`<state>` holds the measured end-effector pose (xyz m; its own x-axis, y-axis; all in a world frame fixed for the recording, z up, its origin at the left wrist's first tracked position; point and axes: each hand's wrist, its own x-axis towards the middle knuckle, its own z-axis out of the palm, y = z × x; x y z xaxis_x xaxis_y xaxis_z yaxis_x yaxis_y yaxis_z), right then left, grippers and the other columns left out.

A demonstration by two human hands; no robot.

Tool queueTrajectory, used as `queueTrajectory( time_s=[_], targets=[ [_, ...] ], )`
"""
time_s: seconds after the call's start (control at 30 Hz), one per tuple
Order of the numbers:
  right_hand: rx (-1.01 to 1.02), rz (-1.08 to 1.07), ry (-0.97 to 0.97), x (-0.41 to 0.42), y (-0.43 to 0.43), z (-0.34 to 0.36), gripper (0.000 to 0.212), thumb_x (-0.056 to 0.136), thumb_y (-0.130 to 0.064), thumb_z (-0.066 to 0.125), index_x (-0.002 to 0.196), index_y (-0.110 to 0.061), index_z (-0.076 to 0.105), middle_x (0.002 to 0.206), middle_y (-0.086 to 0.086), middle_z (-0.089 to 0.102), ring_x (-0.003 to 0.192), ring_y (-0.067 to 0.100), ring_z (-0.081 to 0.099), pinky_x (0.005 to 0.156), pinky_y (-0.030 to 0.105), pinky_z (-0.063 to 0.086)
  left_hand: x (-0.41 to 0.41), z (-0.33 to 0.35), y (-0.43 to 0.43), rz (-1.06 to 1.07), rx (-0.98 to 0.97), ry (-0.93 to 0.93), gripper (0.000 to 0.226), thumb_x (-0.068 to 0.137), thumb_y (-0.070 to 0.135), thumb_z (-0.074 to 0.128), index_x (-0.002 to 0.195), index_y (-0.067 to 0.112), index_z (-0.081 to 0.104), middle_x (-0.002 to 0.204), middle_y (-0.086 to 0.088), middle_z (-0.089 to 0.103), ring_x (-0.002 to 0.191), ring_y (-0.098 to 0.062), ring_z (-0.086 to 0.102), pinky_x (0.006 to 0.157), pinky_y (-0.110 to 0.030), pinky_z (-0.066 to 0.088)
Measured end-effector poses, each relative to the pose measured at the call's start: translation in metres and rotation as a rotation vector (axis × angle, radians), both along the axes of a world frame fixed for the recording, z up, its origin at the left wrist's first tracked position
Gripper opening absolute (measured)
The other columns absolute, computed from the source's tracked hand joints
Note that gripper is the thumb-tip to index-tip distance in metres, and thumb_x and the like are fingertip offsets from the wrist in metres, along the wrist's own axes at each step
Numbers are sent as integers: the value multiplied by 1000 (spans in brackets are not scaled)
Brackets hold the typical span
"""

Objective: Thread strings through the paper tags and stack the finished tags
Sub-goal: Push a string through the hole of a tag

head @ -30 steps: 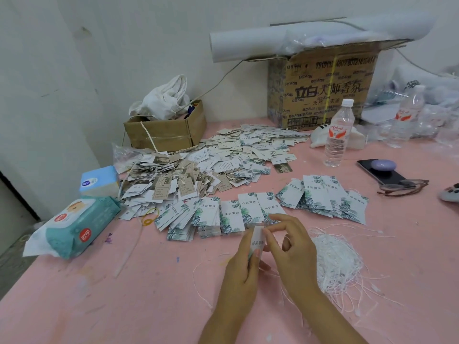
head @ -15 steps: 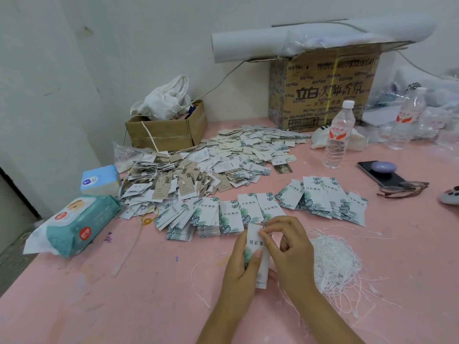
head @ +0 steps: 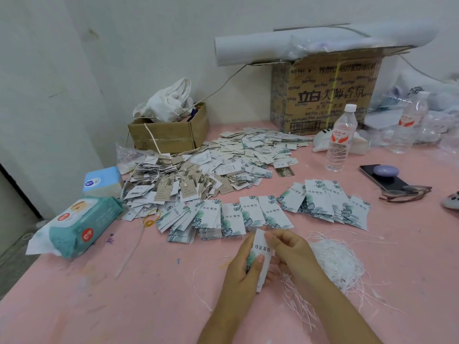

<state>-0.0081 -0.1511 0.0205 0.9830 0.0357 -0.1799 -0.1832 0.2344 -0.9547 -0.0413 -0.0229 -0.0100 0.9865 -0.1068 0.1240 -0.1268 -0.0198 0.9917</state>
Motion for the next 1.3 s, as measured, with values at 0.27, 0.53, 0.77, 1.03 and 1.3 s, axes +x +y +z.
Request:
queueTrajectory(
  time_s=[0.27,0.53,0.77,1.03,1.3],
  targets=[
    [6,50,-72,4,-2,-3,22,91,-18,60,102,0,66,48,-12,53,35,0,37,36,11,28,6,6,5,109,-123,149,35,88,61,44,115,51,63,104,14,73,88,-6,70,61,-21,54],
    [51,166,-74,3,2,-11,22,77,-29,69,86,-10,63,57,-1,56,35,5,31,33,16,25,11,4,9,211,-289,206,23,90,1,60,92,16,78,87,-14,76,66,-17,68,56,-24,54],
    [37,182,-67,-2,6,-9,7,88,-5,65,88,-7,59,67,-2,61,39,-1,49,35,14,36,13,0,7,238,-244,174,29,86,-10,60,87,15,75,82,-15,75,65,-19,67,56,-25,53],
    [1,204,-73,1,5,-14,10,84,-13,71,87,-12,62,71,0,62,49,5,53,39,17,39,10,0,7,251,-205,118,30,89,-4,61,82,21,75,79,-11,74,64,-15,67,55,-22,51],
    [9,153,-51,7,1,-16,8,89,-18,65,95,-13,63,50,-6,47,34,5,27,31,15,24,13,-3,14,424,-132,65,17,90,0,61,83,14,69,76,-2,72,68,-10,64,60,-19,49]
  ],
)
